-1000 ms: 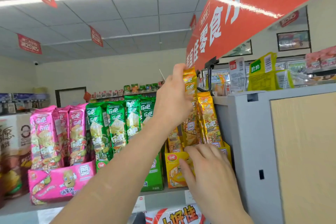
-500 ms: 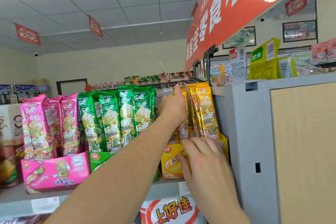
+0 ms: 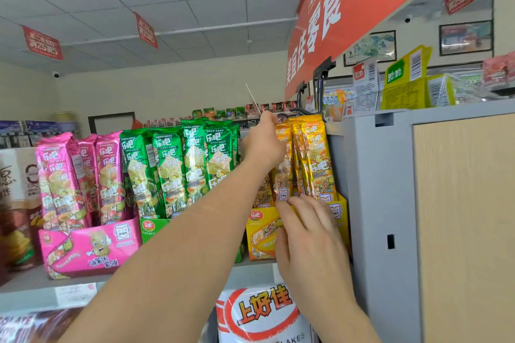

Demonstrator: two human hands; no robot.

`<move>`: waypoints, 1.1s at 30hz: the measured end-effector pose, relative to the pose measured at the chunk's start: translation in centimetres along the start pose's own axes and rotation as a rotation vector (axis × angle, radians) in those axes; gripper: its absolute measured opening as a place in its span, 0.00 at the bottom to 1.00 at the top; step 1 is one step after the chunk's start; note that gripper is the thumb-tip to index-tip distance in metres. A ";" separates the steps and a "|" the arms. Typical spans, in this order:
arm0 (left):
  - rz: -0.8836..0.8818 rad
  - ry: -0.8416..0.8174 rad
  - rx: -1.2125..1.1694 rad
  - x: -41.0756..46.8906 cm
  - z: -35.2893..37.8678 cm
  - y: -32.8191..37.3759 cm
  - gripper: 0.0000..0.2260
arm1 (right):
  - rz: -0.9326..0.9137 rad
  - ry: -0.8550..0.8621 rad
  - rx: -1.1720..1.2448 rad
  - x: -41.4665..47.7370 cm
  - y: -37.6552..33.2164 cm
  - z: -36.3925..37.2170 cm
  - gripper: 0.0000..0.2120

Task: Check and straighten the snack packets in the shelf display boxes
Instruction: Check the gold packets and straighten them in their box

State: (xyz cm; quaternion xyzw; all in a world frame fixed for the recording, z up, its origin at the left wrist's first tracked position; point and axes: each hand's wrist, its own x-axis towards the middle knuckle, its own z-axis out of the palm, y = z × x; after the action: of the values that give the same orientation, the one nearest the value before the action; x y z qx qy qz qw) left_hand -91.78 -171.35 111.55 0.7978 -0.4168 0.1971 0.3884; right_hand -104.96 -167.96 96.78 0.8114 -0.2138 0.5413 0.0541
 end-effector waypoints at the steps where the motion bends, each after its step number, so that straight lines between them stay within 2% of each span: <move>1: -0.022 0.002 -0.050 -0.1 0.0 0.0 0.16 | 0.005 -0.010 0.010 0.0 0.0 0.1 0.21; 4: -0.018 -0.006 -0.069 -0.4 0.2 0.1 0.21 | 0.024 -0.026 0.031 -0.1 0.0 0.0 0.21; 7: 0.043 -0.032 0.153 -1.0 -0.3 0.2 0.29 | 0.057 -0.032 0.037 -0.2 -0.2 -0.1 0.20; 9: 0.121 -0.058 0.398 -1.9 -0.7 0.3 0.25 | 0.094 -0.027 0.033 -0.4 -0.3 -0.3 0.19; 12: 0.272 -0.207 0.804 -3.2 -1.4 0.1 0.06 | 0.144 -0.049 0.008 -0.5 -0.6 -0.5 0.22; 13: 0.280 -0.268 0.875 -3.6 -1.5 -0.1 0.05 | 0.152 -0.059 -0.006 -0.5 -0.6 -0.6 0.23; 16: 0.264 -0.387 0.960 -3.9 -0.6 -0.8 0.13 | 0.152 -0.089 -0.030 -0.4 -0.8 -0.8 0.24; 21: 0.165 -0.341 0.863 -4.5 -0.2 -0.6 0.24 | 0.133 -0.119 -0.017 -0.6 -0.5 -1.0 0.24; 23: 0.185 -0.290 0.849 -4.8 -0.4 -0.4 0.24 | 0.123 -0.126 -0.001 -0.6 -0.5 -1.1 0.23; 26: 0.221 -0.109 0.724 -5.6 -1.2 0.6 0.22 | 0.119 -0.140 0.037 -0.8 -0.4 -1.1 0.23; 29: 0.251 0.164 0.481 -7.0 -3.0 2.3 0.19 | 0.115 -0.145 0.097 -0.8 -0.2 -1.1 0.24; 33: 0.459 0.467 -0.081 -11.0 -5.7 2.8 0.18 | 0.121 -0.110 0.257 -0.8 -0.3 -1.4 0.26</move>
State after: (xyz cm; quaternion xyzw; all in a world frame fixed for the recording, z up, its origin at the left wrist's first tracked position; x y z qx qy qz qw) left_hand -100.32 -162.17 109.32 0.6004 -0.4928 0.4404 0.4503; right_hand -106.34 -166.99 96.66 0.8258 -0.1940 0.5210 -0.0946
